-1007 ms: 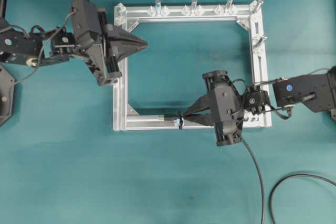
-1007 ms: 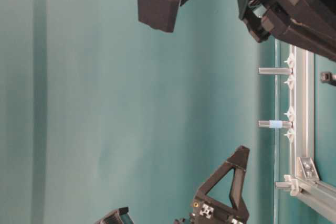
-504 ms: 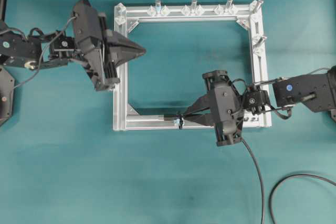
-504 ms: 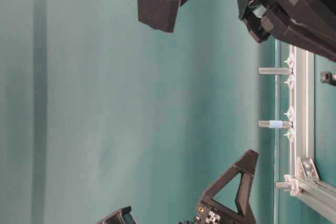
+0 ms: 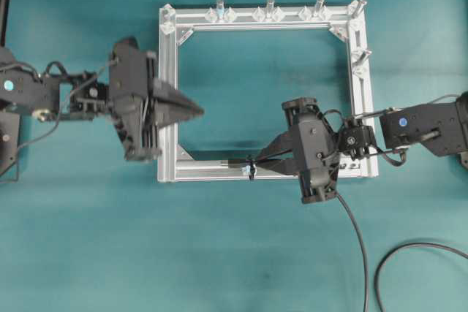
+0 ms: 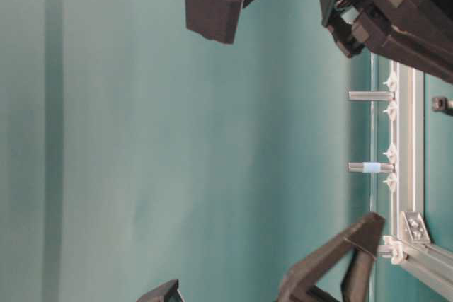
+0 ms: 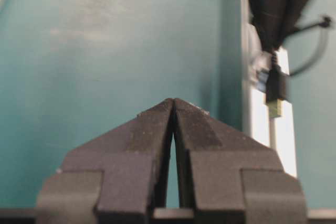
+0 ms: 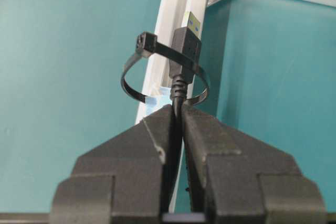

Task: Insert the wire through the string loop located in the center.
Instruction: 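Move the left gripper right toward the plug emerging from the loop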

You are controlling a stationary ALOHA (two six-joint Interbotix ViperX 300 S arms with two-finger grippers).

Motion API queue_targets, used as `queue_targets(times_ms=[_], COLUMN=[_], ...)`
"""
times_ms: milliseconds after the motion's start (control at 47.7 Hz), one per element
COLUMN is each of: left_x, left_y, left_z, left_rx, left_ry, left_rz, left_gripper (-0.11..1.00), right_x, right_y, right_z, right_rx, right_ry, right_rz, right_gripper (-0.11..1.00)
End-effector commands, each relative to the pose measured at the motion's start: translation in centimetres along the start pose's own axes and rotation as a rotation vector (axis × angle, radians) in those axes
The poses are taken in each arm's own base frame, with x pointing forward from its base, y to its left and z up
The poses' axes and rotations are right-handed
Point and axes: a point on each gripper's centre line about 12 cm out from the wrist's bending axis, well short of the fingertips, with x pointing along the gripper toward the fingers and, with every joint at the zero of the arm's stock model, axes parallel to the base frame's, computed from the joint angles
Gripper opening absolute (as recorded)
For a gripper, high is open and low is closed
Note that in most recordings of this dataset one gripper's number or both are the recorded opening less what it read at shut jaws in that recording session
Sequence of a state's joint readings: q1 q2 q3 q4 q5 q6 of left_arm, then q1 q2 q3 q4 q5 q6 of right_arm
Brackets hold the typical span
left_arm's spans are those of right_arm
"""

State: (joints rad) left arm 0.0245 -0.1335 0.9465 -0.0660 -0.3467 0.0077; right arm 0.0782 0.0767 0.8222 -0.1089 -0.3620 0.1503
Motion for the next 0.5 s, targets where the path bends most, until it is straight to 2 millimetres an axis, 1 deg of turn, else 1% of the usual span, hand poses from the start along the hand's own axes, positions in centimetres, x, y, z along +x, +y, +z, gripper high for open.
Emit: queue_targets(times_ms=[0, 273, 483], left_x=[-0.2, -0.7, -1.0], left_y=[-1.0, -3.5, -4.3], left_z=[1.3, 0.9, 0.6], left_rx=[0.012, 0.047, 0.059], left_ry=[-0.036, 0.000, 0.037], left_rz=[-0.028, -0.097, -0.118], left_gripper=[0.00, 0.00, 0.00], right_x=[-0.1, -0.1, -0.1], right_y=[-0.1, -0.1, -0.1], right_z=[1.3, 1.3, 1.3], right_rx=[-0.002, -0.002, -0.006], right_ry=[-0.043, -0.043, -0.041], right_rz=[0.000, 0.000, 0.000], right_gripper=[0.08, 0.08, 0.08])
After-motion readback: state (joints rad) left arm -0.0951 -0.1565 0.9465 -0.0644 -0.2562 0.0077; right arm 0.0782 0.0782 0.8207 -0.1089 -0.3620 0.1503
